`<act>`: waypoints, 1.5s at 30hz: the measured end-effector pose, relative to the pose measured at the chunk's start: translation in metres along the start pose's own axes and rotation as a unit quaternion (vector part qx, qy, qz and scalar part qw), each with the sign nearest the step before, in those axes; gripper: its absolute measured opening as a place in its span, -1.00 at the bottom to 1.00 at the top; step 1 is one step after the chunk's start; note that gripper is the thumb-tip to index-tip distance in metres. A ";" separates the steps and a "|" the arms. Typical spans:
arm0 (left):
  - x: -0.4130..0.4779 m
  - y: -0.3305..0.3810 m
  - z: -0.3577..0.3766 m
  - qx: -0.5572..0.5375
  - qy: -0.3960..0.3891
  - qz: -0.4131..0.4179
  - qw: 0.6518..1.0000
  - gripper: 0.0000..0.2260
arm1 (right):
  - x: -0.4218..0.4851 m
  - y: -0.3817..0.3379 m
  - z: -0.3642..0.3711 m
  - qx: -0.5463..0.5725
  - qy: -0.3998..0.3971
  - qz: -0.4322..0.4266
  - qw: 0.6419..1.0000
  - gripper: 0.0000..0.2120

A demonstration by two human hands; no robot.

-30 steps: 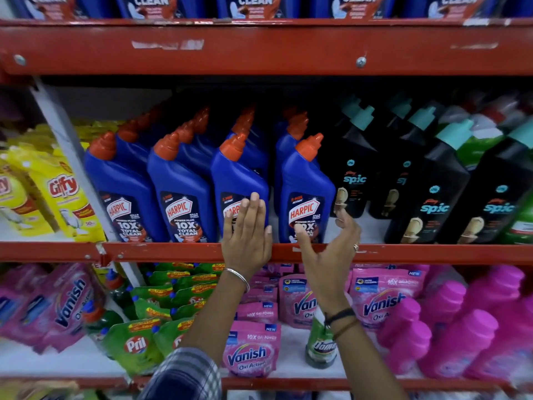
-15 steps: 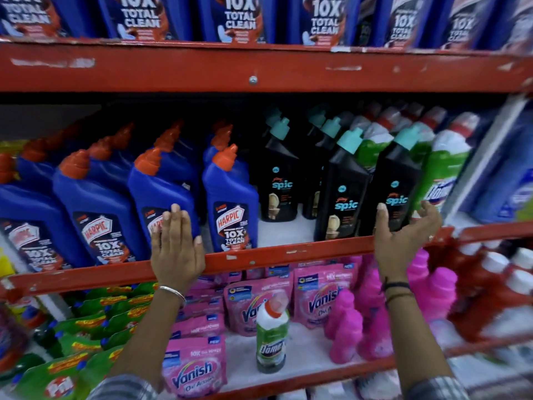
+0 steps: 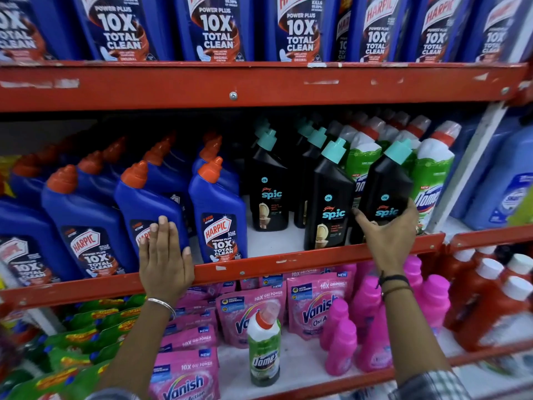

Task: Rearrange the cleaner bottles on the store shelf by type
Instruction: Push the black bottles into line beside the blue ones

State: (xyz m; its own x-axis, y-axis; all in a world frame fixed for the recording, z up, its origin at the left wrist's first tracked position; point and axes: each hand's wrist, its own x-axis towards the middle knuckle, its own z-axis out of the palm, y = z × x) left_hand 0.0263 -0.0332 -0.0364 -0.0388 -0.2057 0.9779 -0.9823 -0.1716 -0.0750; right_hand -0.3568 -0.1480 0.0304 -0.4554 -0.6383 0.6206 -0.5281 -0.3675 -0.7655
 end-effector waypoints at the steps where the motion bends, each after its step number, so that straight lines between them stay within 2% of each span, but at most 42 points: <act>1: 0.000 0.000 0.000 0.001 0.002 0.001 1.000 -0.42 | -0.003 -0.001 -0.003 0.007 0.008 0.002 1.000 -0.09; 5: 0.001 0.000 -0.001 0.002 0.002 0.005 1.000 -0.42 | -0.022 -0.015 -0.016 0.033 0.049 -0.002 0.998 -0.09; 10: 0.003 0.000 -0.003 -0.001 0.000 0.006 1.000 -0.40 | -0.047 -0.067 -0.034 -0.035 0.106 0.008 0.994 -0.05; 15: 0.003 0.000 -0.003 -0.003 -0.004 0.007 1.000 -0.47 | -0.074 -0.117 -0.034 -0.007 0.032 -0.007 0.999 -0.07; 21: 0.002 -0.002 -0.001 -0.009 -0.006 0.008 1.000 -0.49 | -0.107 -0.147 0.011 0.026 -0.065 -0.043 0.997 -0.05; 27: 0.000 -0.004 0.001 0.008 -0.003 0.015 1.000 -0.49 | -0.122 -0.149 0.043 0.015 -0.074 -0.031 0.997 -0.05; 34: 0.001 -0.002 0.000 0.012 -0.001 0.017 1.000 -0.49 | -0.125 -0.141 0.060 -0.030 -0.134 -0.026 0.990 0.01; 45: 0.000 -0.002 0.001 0.010 0.018 0.022 1.000 -0.48 | -0.132 -0.130 0.064 -0.089 -0.126 -0.048 0.987 -0.01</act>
State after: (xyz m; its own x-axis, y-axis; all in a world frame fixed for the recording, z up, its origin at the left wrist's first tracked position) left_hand 0.0286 -0.0342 -0.0366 -0.0889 -0.1795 0.9797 -0.9756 -0.1825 -0.1219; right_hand -0.1823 -0.0590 0.0376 -0.2159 -0.7632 0.6090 -0.6884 -0.3233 -0.6493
